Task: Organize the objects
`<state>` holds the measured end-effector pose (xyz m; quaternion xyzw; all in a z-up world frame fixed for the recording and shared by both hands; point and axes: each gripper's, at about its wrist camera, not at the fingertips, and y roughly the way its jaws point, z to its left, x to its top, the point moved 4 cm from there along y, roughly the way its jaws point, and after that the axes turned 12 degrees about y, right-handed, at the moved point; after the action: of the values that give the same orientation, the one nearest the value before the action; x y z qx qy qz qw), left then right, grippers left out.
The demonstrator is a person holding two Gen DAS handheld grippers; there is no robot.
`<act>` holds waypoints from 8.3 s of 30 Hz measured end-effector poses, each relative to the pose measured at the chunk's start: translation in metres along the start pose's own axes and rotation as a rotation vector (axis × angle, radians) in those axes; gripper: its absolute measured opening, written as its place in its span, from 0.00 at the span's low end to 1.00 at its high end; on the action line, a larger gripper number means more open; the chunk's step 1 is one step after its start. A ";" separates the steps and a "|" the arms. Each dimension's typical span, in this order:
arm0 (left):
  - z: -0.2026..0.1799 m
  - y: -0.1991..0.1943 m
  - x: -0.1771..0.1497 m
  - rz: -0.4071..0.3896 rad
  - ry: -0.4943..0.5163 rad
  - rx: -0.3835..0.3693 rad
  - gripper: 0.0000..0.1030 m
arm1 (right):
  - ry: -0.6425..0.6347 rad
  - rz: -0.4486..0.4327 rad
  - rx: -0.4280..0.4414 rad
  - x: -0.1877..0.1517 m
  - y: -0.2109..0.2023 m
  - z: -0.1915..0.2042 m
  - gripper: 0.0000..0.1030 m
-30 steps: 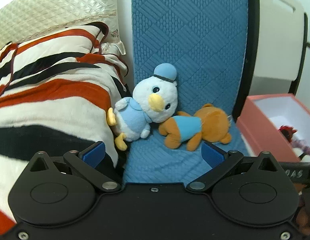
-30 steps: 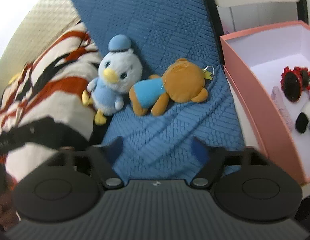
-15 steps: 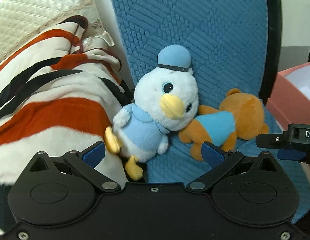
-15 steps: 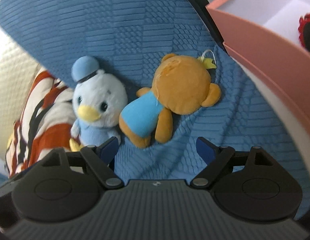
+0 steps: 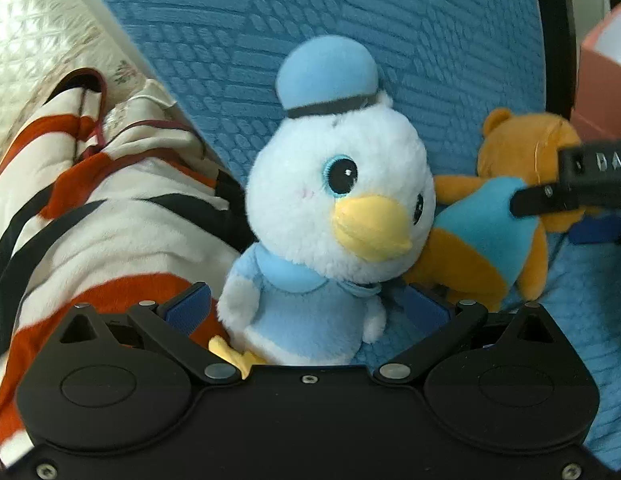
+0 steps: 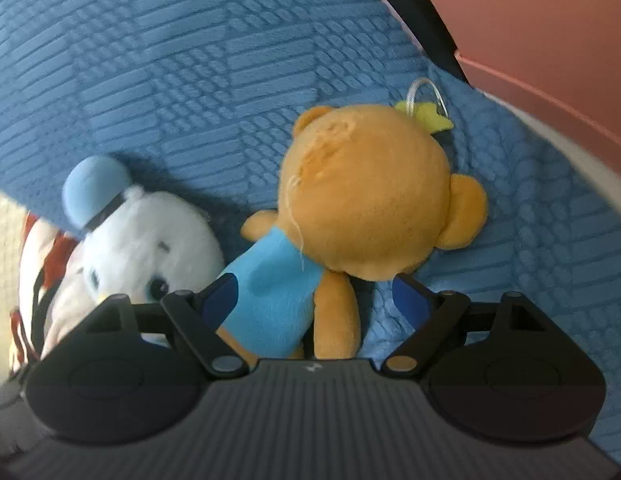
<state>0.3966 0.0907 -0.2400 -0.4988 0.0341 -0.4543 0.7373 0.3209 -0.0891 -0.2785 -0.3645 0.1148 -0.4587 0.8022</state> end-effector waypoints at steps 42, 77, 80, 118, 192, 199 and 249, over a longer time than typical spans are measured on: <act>-0.021 -0.026 0.016 0.068 -0.234 -0.210 0.74 | -0.222 0.091 0.031 0.058 -0.061 0.003 0.47; -0.122 -0.104 -0.096 0.048 -0.780 -0.288 0.93 | -0.629 0.001 -0.204 -0.016 -0.061 -0.033 0.80; -0.123 -0.104 -0.098 0.045 -0.795 -0.285 0.93 | -0.665 -0.009 -0.237 -0.017 -0.050 -0.034 0.80; -0.124 -0.119 -0.096 0.040 -0.897 -0.288 0.78 | -0.896 0.067 -0.122 -0.045 -0.168 -0.064 0.57; -0.271 -0.182 0.217 -0.014 -0.751 -0.396 0.82 | -0.657 -0.124 -0.141 0.245 -0.262 -0.152 0.58; -0.254 -0.215 0.221 -0.072 -0.722 -0.414 0.91 | -0.650 -0.161 -0.115 0.249 -0.300 -0.133 0.70; -0.245 -0.405 0.092 -0.322 -0.629 -0.374 0.99 | -0.632 -0.275 -0.004 0.056 -0.459 -0.147 0.70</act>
<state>0.0690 -0.1829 -0.0152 -0.7382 -0.1898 -0.3752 0.5275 -0.0240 -0.3491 -0.0575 -0.5022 -0.1887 -0.4267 0.7280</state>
